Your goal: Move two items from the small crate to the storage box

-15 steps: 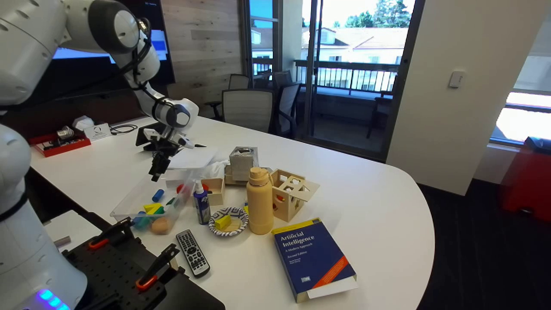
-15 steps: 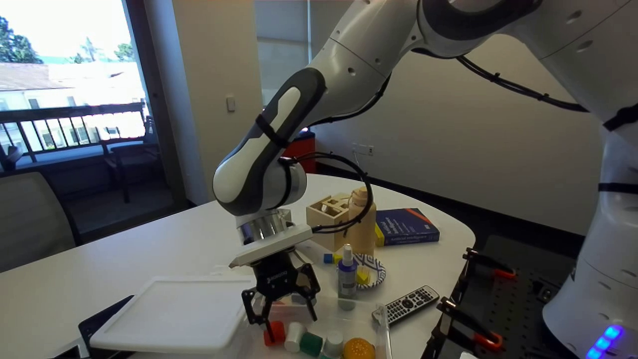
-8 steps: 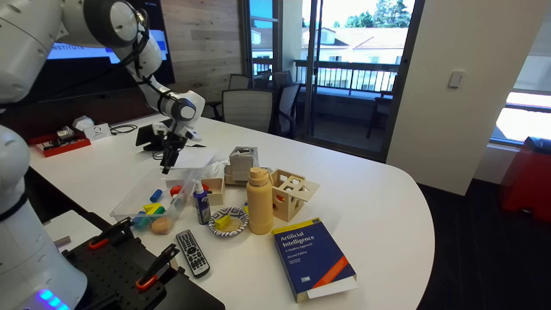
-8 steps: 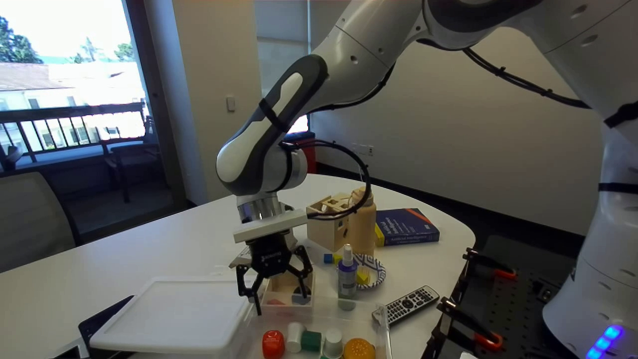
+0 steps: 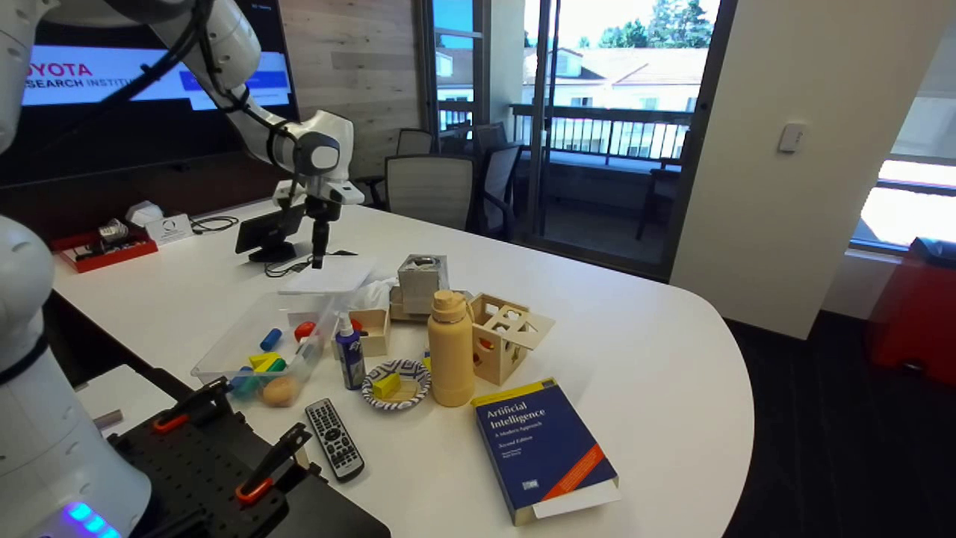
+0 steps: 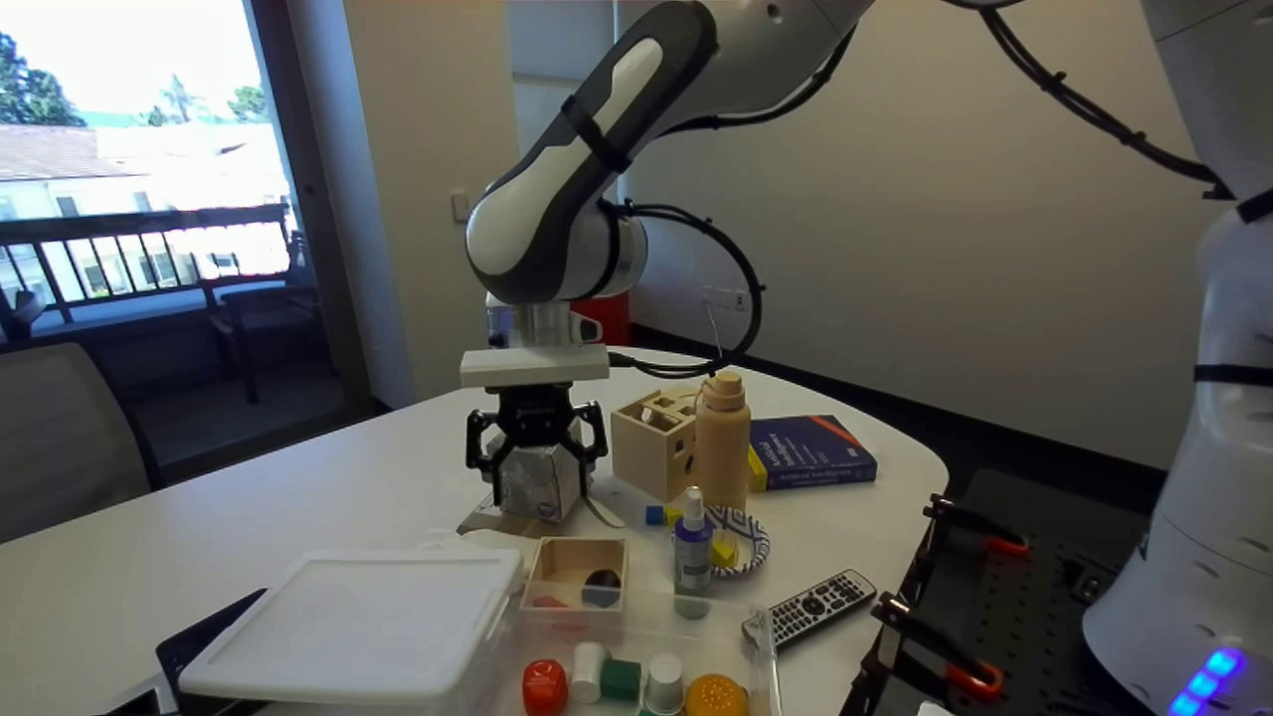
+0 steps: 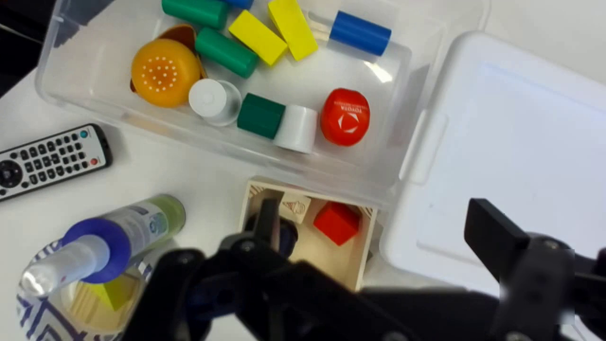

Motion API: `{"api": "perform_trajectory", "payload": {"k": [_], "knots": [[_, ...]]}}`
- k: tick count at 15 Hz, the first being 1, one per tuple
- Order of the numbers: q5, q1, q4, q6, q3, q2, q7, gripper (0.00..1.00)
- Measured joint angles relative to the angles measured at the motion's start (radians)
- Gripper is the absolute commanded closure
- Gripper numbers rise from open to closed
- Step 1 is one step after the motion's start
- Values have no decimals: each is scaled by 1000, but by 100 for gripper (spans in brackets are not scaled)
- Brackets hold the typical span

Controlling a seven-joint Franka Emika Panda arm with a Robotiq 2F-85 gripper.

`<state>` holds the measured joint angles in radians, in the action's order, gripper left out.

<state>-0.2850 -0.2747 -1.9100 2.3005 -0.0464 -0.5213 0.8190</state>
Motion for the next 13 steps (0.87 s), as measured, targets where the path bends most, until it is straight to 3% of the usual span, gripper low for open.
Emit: {"api": "perform_trajectory", "payload": {"k": [7,13], "knots": [[153,-8,-208,261,41,160,193,0],[250,-10,-303,319,60,211,321,0]]}}
